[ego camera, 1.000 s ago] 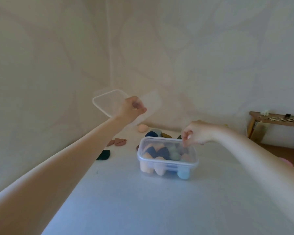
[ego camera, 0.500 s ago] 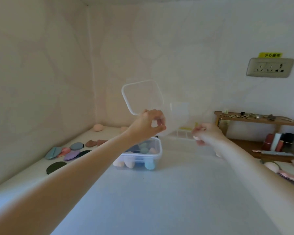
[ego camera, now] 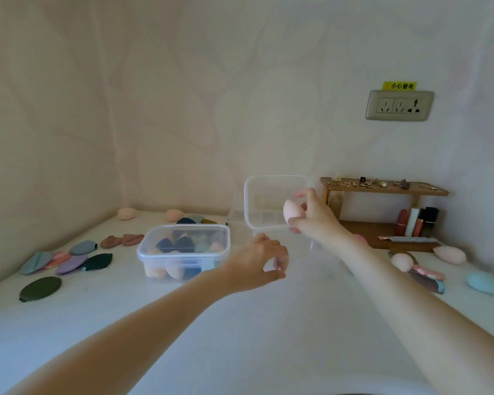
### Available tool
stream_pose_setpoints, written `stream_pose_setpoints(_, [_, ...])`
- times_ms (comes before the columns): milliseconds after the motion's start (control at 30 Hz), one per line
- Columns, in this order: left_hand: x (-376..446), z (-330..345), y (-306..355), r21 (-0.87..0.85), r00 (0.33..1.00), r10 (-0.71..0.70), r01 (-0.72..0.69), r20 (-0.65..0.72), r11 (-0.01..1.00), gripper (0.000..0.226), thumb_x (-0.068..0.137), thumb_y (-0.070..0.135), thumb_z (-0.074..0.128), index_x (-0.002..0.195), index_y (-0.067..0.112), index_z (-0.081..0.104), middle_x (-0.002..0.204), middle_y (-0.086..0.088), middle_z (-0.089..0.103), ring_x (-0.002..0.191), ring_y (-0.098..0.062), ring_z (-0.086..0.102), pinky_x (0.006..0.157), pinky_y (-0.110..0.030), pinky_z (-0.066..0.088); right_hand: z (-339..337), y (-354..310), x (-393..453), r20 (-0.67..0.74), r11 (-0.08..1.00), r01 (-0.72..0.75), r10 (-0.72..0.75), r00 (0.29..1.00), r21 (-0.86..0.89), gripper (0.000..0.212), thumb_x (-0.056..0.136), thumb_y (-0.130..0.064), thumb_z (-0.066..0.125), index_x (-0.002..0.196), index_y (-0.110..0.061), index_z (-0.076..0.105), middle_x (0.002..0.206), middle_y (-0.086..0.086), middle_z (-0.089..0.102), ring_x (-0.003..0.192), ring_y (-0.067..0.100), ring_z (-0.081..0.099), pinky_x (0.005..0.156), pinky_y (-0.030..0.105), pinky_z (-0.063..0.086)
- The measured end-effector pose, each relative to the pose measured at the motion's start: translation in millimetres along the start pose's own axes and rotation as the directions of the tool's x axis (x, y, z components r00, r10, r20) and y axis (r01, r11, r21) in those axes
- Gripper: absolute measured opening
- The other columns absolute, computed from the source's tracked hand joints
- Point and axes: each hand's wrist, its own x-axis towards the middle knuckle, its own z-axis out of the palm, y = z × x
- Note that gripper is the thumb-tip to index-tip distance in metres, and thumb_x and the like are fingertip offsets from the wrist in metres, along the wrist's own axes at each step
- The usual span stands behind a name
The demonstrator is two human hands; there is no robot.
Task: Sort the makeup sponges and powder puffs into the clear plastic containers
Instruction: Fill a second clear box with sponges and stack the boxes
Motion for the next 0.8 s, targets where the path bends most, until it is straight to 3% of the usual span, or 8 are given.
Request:
stream_pose_setpoints(133, [-11,2,-10,0.013,1.000,0.004,-0.004,0.011,1.000,0.011,0.085,0.024,0.065,0.090,0.014,0.065,0.084,0.010,0.054,0.089,-0.011,0.041,0.089,-0.026,0.038,11,1,-4,0.230,0.995,-0.030,0.051,0.972,-0.095,0.055,0.080,-0.009,0.068,0.132,-0.014,0.049,0.123,0.005,0.051,0.108,0.021,0.049,0.086,0.028,0.042])
stream_pose_setpoints(233, [-20,1,-22,0.042,1.000,-0.014,0.014,0.013,0.999,0.013,0.082,0.027,0.067,0.089,0.016,0.068,0.090,0.003,0.061,0.093,-0.014,0.044,0.088,-0.027,0.041,22,4,-1,0.395,0.990,-0.029,0.082,0.915,-0.139,0.034,0.078,-0.005,0.068,0.110,-0.017,0.063,0.110,0.001,0.059,0.100,0.017,0.053,0.082,0.023,0.039])
stream_pose_setpoints(300, [-24,0,-27,0.056,1.000,-0.014,0.014,0.000,0.998,0.014,0.081,0.028,0.069,0.088,0.017,0.070,0.094,0.002,0.063,0.097,-0.017,0.046,0.088,-0.029,0.042,34,4,3,0.400,0.991,-0.040,0.090,0.912,-0.131,0.026,0.076,0.000,0.066,0.098,-0.015,0.067,0.102,0.001,0.064,0.096,0.016,0.057,0.080,0.022,0.041])
stream_pose_setpoints(367, [-23,-2,-28,0.051,1.000,-0.020,0.021,-0.009,0.998,0.017,0.079,0.028,0.071,0.090,0.016,0.070,0.097,0.003,0.063,0.099,-0.017,0.046,0.086,-0.022,0.039,44,3,7,0.404,0.992,-0.057,0.100,0.909,-0.116,0.032,0.077,0.001,0.062,0.106,-0.010,0.067,0.097,0.001,0.067,0.090,0.015,0.057,0.076,0.022,0.044])
stream_pose_setpoints(533, [-20,-15,-30,-0.210,0.971,-0.129,0.086,-0.200,0.974,0.026,0.078,0.036,0.057,0.087,0.014,0.067,0.089,0.013,0.050,0.084,-0.007,0.052,0.078,-0.015,0.043,66,-6,10,0.431,0.986,-0.022,0.093,0.898,-0.167,0.019,0.073,-0.005,0.063,0.079,-0.022,0.059,0.064,-0.004,0.051,0.060,0.014,0.048,0.055,0.020,0.039])
stream_pose_setpoints(633, [-14,-24,-42,-0.104,0.941,-0.261,0.244,-0.218,0.964,0.017,0.084,0.012,0.057,0.100,0.008,0.062,0.100,0.001,0.050,0.095,-0.017,0.048,0.079,-0.017,0.037,69,-6,11,0.463,0.983,-0.026,0.108,0.880,-0.181,0.042,0.072,-0.002,0.065,0.109,-0.021,0.055,0.084,0.001,0.054,0.078,0.021,0.053,0.062,0.024,0.042])
stream_pose_setpoints(700, [-10,-29,-51,0.017,0.936,-0.333,0.337,-0.111,0.941,0.022,0.088,0.014,0.055,0.110,0.011,0.059,0.112,-0.004,0.055,0.106,-0.022,0.050,0.088,-0.023,0.038,70,-7,9,0.466,0.983,-0.006,0.092,0.880,-0.184,0.048,0.079,-0.003,0.062,0.124,-0.017,0.050,0.098,0.003,0.052,0.089,0.022,0.052,0.069,0.026,0.042])
stream_pose_setpoints(800, [0,-35,-51,0.105,0.918,-0.396,0.391,0.025,0.914,0.027,0.092,0.022,0.051,0.116,0.017,0.061,0.117,-0.006,0.056,0.109,-0.022,0.053,0.092,-0.027,0.039,72,-10,5,0.433,0.977,0.047,0.050,0.900,-0.210,0.042,0.084,-0.009,0.054,0.125,-0.008,0.045,0.101,0.007,0.055,0.089,0.023,0.052,0.075,0.028,0.041])
